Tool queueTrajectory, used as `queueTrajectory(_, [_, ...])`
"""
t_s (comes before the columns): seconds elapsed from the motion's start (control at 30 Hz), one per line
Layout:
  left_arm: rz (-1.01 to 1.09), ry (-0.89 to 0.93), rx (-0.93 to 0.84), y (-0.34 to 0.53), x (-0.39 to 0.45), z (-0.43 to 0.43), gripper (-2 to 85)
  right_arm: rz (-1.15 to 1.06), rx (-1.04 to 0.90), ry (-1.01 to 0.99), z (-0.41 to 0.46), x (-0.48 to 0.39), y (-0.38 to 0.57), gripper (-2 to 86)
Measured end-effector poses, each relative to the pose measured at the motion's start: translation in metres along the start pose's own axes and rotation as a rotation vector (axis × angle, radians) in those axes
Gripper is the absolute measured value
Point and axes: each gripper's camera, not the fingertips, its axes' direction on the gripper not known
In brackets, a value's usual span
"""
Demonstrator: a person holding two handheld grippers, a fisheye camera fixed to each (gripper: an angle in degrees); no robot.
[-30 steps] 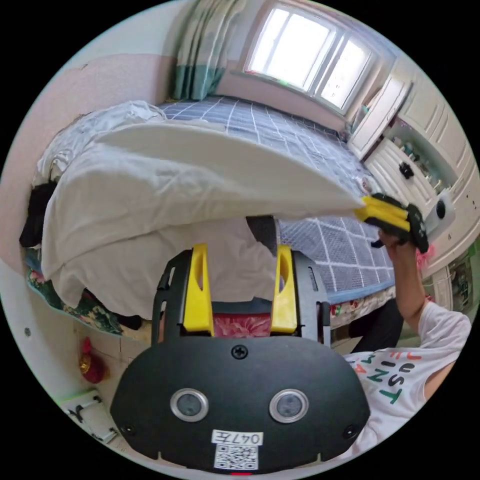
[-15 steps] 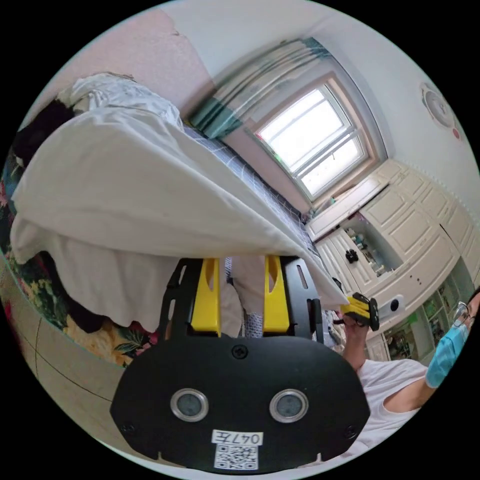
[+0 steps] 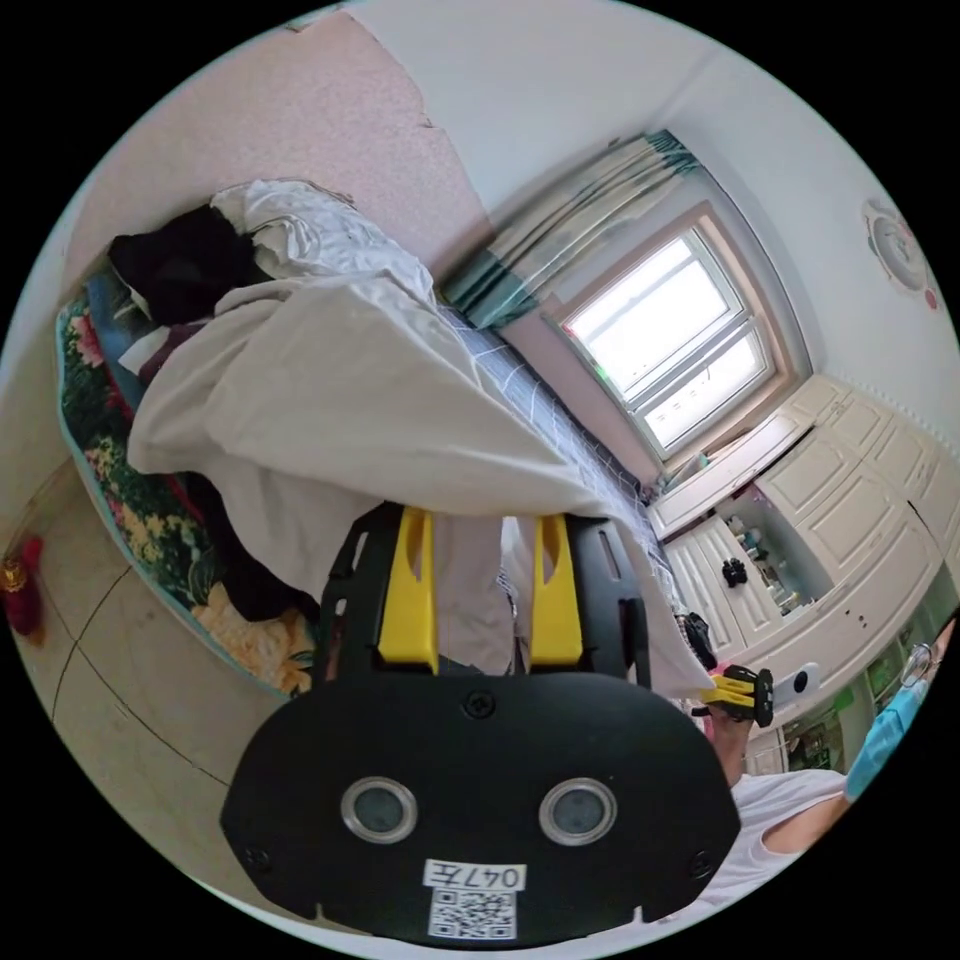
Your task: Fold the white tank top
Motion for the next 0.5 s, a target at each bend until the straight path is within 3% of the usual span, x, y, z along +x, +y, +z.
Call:
queueTrajectory(0.1, [-0.020, 0.048, -0.014, 0.003, -0.015, -0.006, 16.1, 0.037, 0.011, -0.021, -0.004, 0.000, 0.018, 0.1])
queueTrajectory(0.23, [-0.045, 0.312, 0.036, 0.008, -0.039, -0.017, 16.9, 0.049, 0.013, -0.005, -0.016, -0.002, 0.036, 0.1])
queueTrajectory(0.5, [-0.072, 0.479, 0.104, 0.009, -0.044, -0.027, 18.4, 0.046, -0.005, 0.027, -0.039, -0.010, 0.071, 0.1])
